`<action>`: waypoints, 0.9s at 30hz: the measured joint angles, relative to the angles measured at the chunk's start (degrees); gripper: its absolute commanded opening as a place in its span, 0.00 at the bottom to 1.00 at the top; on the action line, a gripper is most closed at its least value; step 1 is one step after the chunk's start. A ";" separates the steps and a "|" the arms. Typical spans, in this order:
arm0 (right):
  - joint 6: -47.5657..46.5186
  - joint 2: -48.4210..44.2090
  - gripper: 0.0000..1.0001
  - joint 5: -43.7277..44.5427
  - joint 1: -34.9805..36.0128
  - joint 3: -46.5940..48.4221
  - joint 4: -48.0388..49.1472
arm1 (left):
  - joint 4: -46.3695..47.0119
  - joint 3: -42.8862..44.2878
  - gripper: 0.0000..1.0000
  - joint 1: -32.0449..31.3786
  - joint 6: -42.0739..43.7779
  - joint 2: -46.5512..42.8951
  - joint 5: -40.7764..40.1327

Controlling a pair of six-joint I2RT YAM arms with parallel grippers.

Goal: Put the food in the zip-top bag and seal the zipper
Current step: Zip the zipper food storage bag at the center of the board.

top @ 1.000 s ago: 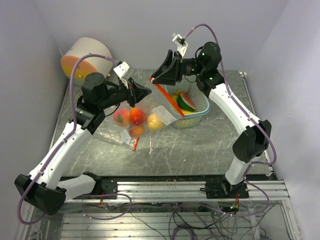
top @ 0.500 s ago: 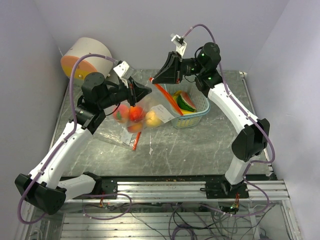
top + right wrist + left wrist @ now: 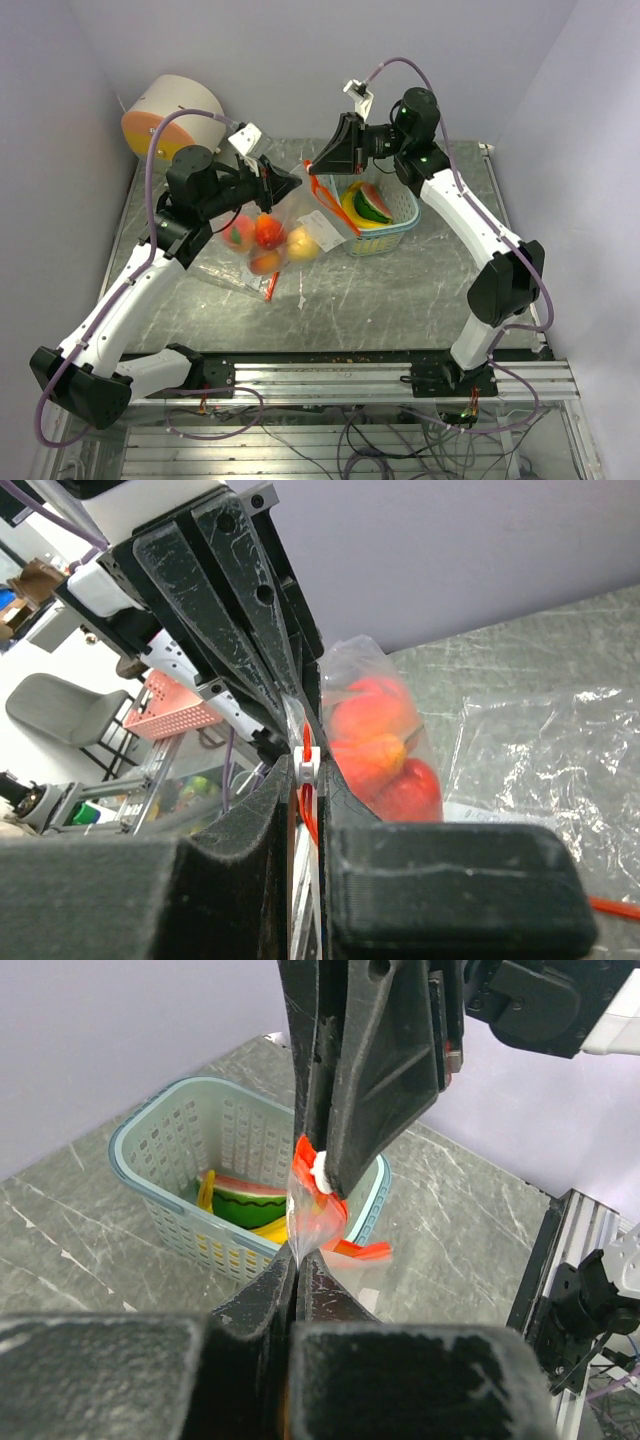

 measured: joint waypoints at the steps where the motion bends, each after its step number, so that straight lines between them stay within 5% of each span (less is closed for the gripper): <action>1: -0.57 -0.44 0.00 0.00 -0.07 -0.46 -0.94 | -0.15 0.00 0.07 -0.07 0.11 0.00 -0.33; 10: -8.20 -1.60 0.00 1.88 -0.17 2.29 -12.59 | 0.81 -0.13 0.07 -0.24 -0.98 0.00 0.72; 17: 1.77 0.11 0.00 -1.18 -0.59 5.38 -1.51 | 8.09 -1.73 0.08 -0.13 -2.19 0.02 7.43; 23: 8.13 1.07 0.00 -3.50 -0.15 5.18 5.55 | 10.45 -1.79 0.19 -0.09 -1.97 0.63 10.05; 27: 9.40 0.98 0.00 -4.59 0.11 4.20 7.41 | 11.21 -1.77 0.37 -0.09 -1.90 1.90 10.40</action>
